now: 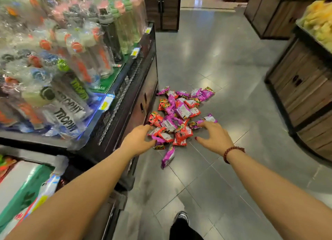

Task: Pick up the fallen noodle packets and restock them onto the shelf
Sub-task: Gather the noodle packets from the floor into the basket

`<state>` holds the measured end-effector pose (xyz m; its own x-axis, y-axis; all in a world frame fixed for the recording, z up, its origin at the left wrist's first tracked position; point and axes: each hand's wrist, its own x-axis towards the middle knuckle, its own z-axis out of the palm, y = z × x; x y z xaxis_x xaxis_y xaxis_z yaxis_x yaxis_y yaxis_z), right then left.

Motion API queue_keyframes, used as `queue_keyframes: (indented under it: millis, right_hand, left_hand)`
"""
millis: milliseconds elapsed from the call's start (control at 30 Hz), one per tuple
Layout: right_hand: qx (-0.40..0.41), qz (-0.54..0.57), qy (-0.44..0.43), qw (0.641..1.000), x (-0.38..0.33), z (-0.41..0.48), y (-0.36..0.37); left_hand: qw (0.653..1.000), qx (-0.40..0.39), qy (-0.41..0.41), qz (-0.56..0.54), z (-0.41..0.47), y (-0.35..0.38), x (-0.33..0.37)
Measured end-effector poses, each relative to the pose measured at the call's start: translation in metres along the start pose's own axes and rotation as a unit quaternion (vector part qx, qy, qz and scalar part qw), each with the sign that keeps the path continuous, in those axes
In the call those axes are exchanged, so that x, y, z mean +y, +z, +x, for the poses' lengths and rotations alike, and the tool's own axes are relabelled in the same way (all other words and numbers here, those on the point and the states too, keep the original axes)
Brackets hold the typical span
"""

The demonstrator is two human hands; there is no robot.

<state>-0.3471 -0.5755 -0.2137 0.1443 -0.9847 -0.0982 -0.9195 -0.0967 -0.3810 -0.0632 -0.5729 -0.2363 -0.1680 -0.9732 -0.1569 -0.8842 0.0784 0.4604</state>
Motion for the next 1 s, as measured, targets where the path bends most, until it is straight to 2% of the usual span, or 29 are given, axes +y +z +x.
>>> queue_keyframes:
  millis: [200,367,500,667,867,1000]
  right_hand:
    - [-0.022,0.08,0.038,0.996,0.044,0.086,-0.014]
    - [-0.063,0.105,0.055,0.991,0.07,0.166,-0.005]
    - [-0.076,0.143,0.079,0.984,0.082,0.227,0.007]
    - [-0.142,0.164,0.124,0.968,0.101,0.303,0.036]
    - [-0.217,0.194,0.159,0.943,0.12,0.383,0.089]
    - [-0.248,0.213,0.196,0.925,0.145,0.434,0.15]
  left_hand:
    - [0.999,-0.031,-0.032,-0.024,0.096,0.011,0.009]
    - [0.993,-0.049,-0.083,-0.07,0.178,0.026,-0.007]
    - [0.978,-0.036,-0.147,-0.143,0.239,0.04,-0.029]
    - [0.958,-0.038,-0.207,-0.194,0.293,0.05,-0.05]
    - [0.917,-0.051,-0.315,-0.239,0.344,0.094,-0.082]
    - [0.856,-0.025,-0.419,-0.301,0.374,0.151,-0.107]
